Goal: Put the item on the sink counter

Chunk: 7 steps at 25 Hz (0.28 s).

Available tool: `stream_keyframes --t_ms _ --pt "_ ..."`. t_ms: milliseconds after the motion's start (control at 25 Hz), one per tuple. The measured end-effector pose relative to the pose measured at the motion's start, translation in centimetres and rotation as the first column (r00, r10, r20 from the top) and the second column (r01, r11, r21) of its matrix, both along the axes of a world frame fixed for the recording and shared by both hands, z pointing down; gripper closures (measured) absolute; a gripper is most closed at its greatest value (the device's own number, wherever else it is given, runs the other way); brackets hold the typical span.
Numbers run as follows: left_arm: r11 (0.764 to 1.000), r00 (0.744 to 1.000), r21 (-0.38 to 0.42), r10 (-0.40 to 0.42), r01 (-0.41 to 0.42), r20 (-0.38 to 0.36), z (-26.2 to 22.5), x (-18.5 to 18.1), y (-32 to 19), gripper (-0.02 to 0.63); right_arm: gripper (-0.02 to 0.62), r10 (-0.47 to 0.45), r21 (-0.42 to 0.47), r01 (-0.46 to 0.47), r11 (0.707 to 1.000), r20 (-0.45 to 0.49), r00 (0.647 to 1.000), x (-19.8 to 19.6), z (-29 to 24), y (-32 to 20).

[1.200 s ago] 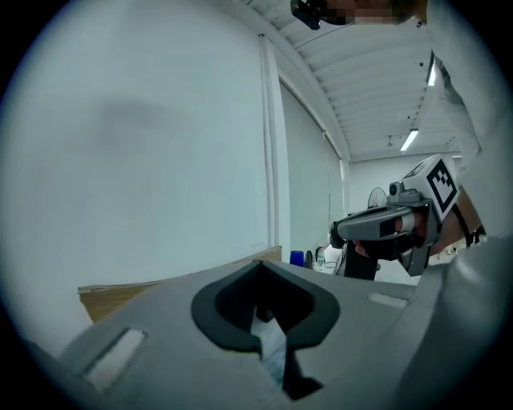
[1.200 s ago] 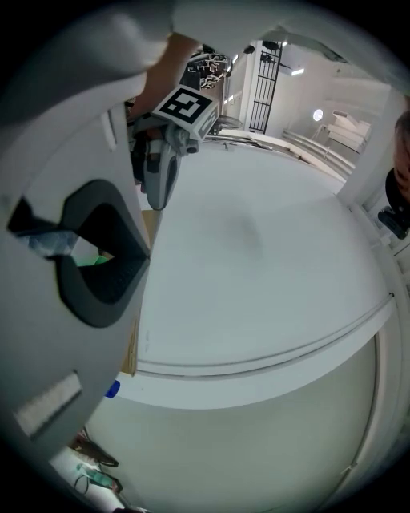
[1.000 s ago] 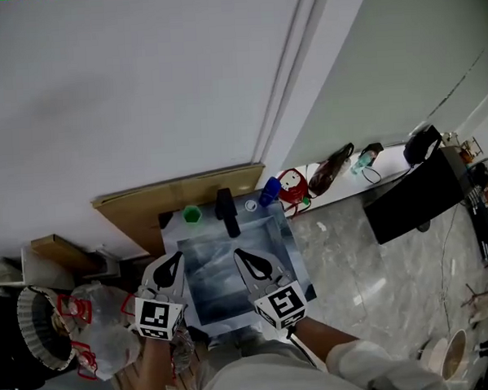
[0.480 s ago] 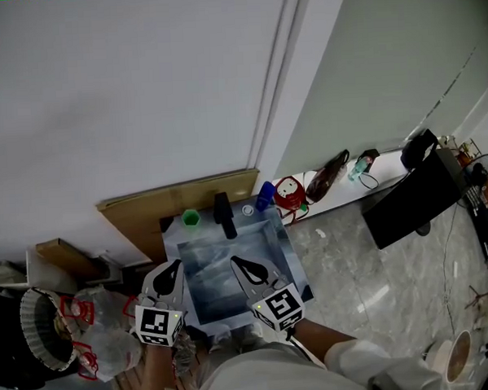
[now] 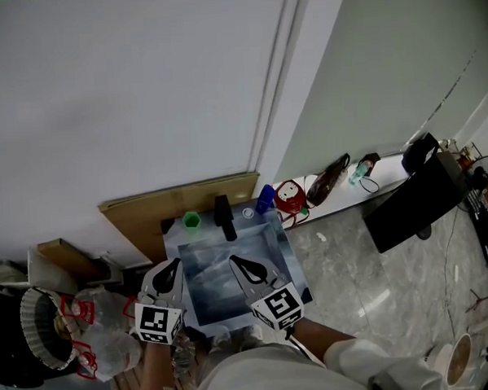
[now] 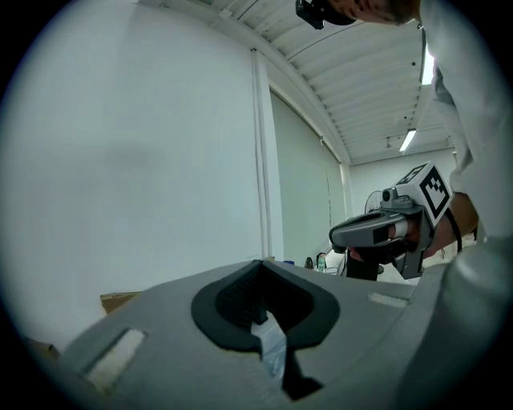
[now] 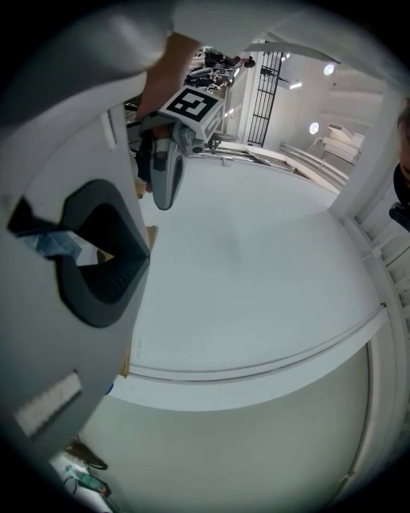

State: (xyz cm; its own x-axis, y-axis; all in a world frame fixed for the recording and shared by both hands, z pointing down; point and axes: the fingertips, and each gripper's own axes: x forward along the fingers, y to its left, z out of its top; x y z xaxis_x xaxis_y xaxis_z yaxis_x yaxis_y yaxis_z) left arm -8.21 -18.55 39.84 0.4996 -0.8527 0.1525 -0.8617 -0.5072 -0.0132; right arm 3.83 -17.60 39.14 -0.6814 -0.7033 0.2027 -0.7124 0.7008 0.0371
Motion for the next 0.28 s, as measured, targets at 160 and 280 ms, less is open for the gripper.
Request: stream_keyframes --t_ms 160,280 --pt "1.000 1.000 -0.002 0.003 -0.003 0.005 0.11 0.32 -0.30 0.604 0.592 -0.004 0.001 0.004 1.000 0.000 1.000 0.18 -0.09 -0.24" --pt "1.000 1.000 -0.004 0.003 -0.003 0.010 0.05 0.48 -0.45 0.606 0.592 -0.004 0.004 0.004 1.000 0.000 1.000 0.37 -0.18 -0.33"
